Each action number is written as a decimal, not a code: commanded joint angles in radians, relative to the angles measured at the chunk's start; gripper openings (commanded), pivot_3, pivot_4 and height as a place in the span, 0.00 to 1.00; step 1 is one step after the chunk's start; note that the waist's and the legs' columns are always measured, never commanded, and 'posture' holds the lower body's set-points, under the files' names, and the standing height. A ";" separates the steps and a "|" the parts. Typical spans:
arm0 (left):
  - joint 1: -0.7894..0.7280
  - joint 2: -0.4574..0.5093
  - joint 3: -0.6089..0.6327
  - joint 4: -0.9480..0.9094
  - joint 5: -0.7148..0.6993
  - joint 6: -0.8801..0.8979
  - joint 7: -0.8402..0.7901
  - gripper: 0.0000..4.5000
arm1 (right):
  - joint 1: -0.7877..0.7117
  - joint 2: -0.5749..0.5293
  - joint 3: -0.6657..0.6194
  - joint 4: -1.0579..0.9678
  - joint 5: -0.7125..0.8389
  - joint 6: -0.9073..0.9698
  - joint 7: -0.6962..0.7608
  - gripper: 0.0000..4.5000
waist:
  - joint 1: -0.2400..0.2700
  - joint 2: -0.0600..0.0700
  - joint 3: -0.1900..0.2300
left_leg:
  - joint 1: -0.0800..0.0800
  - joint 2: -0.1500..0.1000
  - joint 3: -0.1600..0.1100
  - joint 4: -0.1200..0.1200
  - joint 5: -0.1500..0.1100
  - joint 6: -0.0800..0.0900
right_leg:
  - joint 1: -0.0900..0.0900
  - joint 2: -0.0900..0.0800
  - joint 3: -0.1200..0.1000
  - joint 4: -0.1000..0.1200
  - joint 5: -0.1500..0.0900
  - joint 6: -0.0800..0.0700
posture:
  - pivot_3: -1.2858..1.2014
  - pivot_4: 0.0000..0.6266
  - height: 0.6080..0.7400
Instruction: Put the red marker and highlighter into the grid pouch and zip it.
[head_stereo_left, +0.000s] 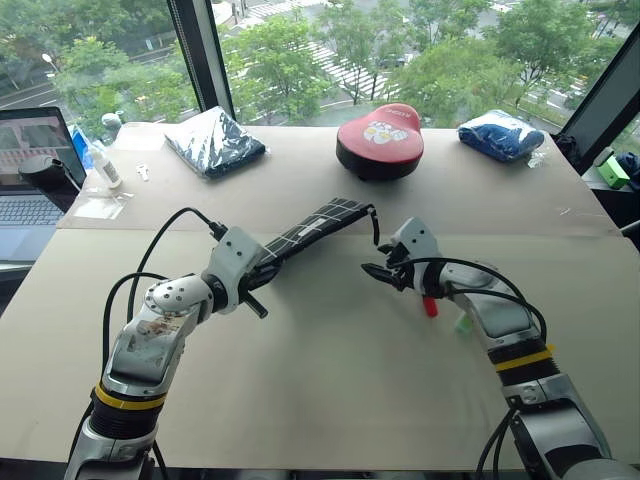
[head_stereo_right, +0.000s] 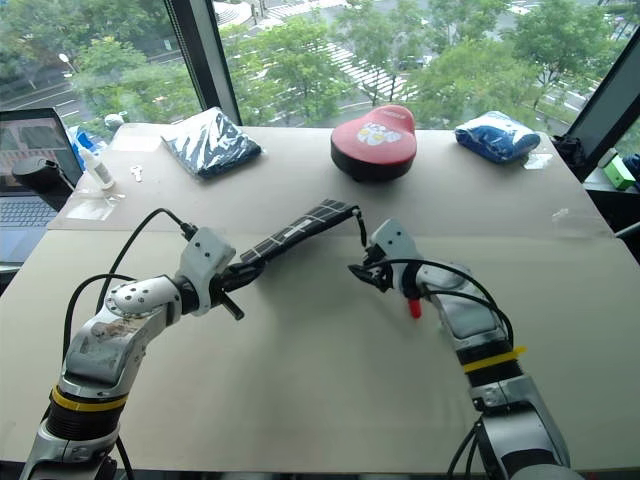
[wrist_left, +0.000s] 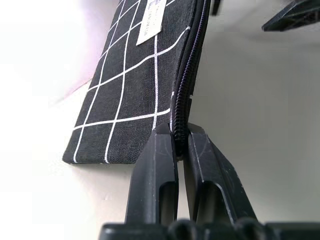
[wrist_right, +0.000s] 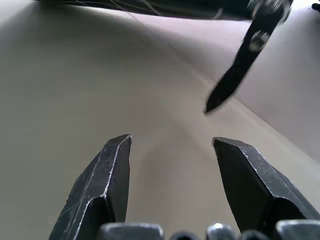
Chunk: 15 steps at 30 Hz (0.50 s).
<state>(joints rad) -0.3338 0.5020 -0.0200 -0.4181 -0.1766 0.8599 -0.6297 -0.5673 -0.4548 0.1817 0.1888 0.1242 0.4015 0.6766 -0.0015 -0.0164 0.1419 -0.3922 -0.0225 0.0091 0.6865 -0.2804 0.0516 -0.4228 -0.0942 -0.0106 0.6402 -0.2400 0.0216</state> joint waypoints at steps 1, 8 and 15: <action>-0.012 0.002 0.014 -0.044 -0.037 0.029 0.016 0.00 | -0.051 0.025 -0.026 0.042 -0.020 -0.053 -0.028 0.64 | -0.002 0.000 0.000 | 0.000 0.000 0.000 0.000 0.000 0.000 | 0.000 0.000 0.000 0.000 0.000 0.000 | 0.52 0.24 1.00; 0.009 0.035 0.000 -0.027 -0.032 0.013 0.023 0.00 | -0.078 0.027 -0.070 0.073 -0.007 -0.058 -0.034 0.64 | -0.004 0.000 0.000 | 0.000 0.000 0.000 0.000 0.001 -0.002 | -0.001 0.000 0.001 0.000 0.000 0.000 | 0.52 0.24 1.00; 0.004 0.028 0.004 -0.037 -0.053 0.032 0.032 0.00 | -0.084 0.014 -0.133 0.065 0.048 -0.012 0.005 0.64 | -0.005 0.000 0.000 | 0.000 0.000 -0.001 0.000 0.000 -0.001 | -0.001 -0.002 0.002 0.000 0.000 0.000 | 0.52 0.24 1.00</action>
<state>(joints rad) -0.3166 0.5294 -0.0231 -0.4197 -0.2103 0.8943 -0.6023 -0.6310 -0.4430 0.0671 0.2868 0.1430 0.3793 0.6743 -0.0062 -0.0160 0.1421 -0.3924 -0.0225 0.0085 0.6862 -0.2800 0.0505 -0.4236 -0.0961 -0.0085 0.6404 -0.2397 0.0211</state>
